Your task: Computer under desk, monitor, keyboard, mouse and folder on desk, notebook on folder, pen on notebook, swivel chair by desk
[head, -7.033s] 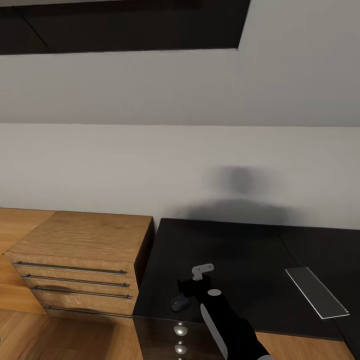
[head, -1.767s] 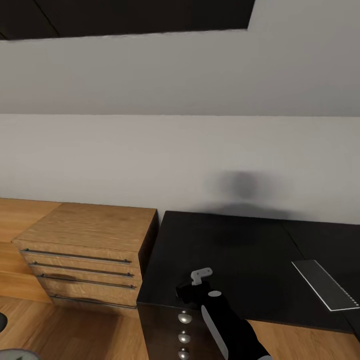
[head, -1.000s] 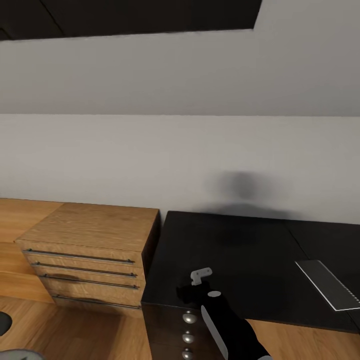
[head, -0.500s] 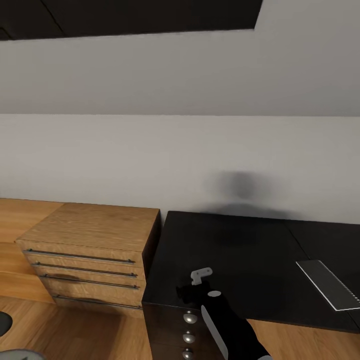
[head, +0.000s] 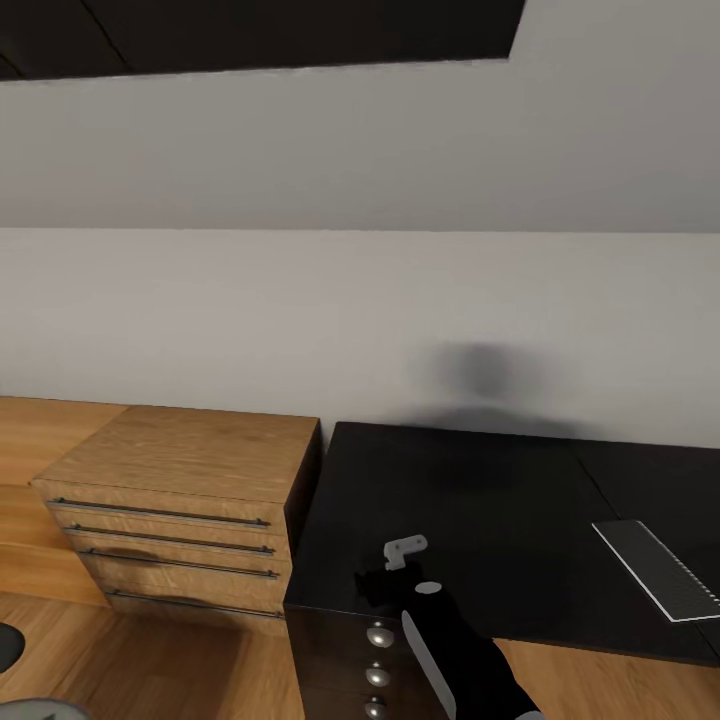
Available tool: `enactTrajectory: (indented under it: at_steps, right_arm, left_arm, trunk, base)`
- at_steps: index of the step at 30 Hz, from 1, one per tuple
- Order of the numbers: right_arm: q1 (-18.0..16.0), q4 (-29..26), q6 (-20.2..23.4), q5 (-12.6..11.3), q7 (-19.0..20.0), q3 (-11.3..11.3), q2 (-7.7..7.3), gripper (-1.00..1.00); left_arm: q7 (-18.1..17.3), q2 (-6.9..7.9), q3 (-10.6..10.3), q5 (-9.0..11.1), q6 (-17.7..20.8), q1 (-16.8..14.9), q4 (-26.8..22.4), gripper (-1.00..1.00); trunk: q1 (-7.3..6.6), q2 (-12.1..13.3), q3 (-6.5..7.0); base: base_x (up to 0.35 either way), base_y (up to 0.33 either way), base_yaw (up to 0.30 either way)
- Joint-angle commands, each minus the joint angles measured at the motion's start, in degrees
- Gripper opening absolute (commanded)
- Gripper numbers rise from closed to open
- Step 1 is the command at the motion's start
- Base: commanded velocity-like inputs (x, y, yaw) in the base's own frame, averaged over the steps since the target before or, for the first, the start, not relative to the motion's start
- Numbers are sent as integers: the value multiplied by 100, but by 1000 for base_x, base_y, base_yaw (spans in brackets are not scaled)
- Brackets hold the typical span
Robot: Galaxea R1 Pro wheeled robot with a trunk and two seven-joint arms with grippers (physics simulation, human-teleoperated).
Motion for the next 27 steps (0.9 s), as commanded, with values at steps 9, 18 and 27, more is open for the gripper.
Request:
enactTrajectory:
  at_steps: [9,18,27]
  right_arm:
    - [-4,-7,145,-39,-83,36,5,100]
    - [-3,-7,203,-37,-103,178,9,100]
    - [-4,-7,265,-33,-161,284,3,100]
  left_arm:
    - [2,1,-41,46,-13,-2,-1,100]
    - [2,1,-46,49,-13,-2,-1,100]
    - [7,1,-40,47,-13,-2,-1,100]
  trunk:
    - [0,-4,-6]
    - [0,-4,-6]
    - [0,-4,-6]
  base:
    - [0,0,0]
    - [0,0,0]
    - [0,0,0]
